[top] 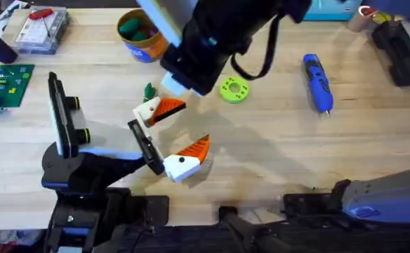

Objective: Pick up the gripper from the table and insert it into the empty holder that is missing its gripper. Then pick up a screw, insert it into the mounting hole, and use the screwdriver to tighten it. Finally, clean up the table by picking up the vegetable and placing it into the bucket.

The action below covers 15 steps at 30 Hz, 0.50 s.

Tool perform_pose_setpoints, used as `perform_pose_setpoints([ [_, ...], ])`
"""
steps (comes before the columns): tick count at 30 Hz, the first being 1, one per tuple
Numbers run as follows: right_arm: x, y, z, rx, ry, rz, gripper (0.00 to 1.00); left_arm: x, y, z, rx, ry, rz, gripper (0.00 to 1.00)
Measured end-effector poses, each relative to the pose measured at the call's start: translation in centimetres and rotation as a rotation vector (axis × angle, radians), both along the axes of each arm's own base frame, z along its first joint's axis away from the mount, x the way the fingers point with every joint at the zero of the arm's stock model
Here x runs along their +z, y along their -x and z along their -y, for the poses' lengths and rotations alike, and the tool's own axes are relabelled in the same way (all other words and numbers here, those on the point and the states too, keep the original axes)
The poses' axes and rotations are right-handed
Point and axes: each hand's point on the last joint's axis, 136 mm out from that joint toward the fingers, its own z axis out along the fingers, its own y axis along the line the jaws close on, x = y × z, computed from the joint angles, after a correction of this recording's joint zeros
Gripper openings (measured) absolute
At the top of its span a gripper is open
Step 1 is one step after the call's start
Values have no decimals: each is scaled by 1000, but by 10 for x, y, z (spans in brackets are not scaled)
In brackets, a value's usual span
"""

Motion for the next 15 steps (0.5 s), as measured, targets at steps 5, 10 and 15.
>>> perform_pose_setpoints([
  [5, -8, 5, -7, 23, 17, -12, 3, 0, 0, 0, 0, 0, 0, 986],
  [10, -9, 7, -8, 33, 21, -14, 3, 0, 0, 0, 0, 0, 0, 986],
  [15, -10, 8, -8, 34, 22, -18, 3, 0, 0, 0, 0, 0, 0, 986],
])
